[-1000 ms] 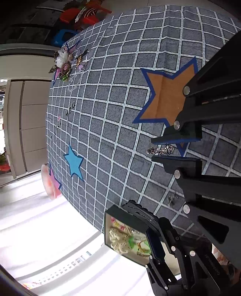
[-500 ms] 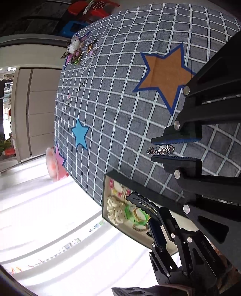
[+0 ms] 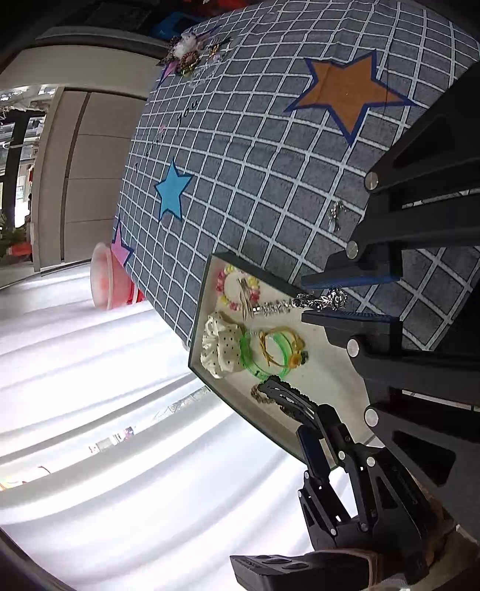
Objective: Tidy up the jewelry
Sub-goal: 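Carry the snap clip over the box with the left tool while the right tool carries the chain charm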
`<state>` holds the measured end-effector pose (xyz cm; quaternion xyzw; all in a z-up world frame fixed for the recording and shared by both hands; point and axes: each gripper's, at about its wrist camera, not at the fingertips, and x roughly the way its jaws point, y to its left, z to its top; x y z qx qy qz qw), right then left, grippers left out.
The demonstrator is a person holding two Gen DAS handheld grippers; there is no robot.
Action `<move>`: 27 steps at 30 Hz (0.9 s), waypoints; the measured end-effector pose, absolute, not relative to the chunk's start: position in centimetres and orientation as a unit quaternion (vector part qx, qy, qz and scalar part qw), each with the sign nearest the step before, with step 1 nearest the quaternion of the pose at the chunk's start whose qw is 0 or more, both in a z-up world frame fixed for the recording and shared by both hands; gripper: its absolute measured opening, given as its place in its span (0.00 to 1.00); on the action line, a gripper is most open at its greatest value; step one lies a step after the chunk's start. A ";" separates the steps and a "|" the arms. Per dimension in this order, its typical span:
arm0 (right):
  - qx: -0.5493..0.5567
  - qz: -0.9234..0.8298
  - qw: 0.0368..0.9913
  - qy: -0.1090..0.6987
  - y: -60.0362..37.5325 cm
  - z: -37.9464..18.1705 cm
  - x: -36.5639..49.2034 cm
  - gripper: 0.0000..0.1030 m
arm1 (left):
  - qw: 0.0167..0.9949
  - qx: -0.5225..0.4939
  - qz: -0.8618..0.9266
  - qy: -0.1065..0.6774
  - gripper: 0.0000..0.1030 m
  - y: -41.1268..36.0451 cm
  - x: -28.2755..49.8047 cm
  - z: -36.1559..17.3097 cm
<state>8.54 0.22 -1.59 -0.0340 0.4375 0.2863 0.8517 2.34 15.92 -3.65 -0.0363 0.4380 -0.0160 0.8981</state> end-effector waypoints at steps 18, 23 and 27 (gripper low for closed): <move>-0.068 0.335 0.814 0.470 8.9 -5.1 7.0 0.12 | 0.877 -0.054 0.015 0.477 0.36 21.2 0.7 -7.8; -0.073 0.332 0.804 0.488 9.7 -6.9 7.7 0.12 | 0.869 -0.050 0.014 0.492 0.36 21.4 1.3 -9.0; -0.073 0.327 0.796 0.505 10.0 -8.3 8.3 0.12 | 0.864 -0.048 0.014 0.500 0.36 21.5 1.7 -9.6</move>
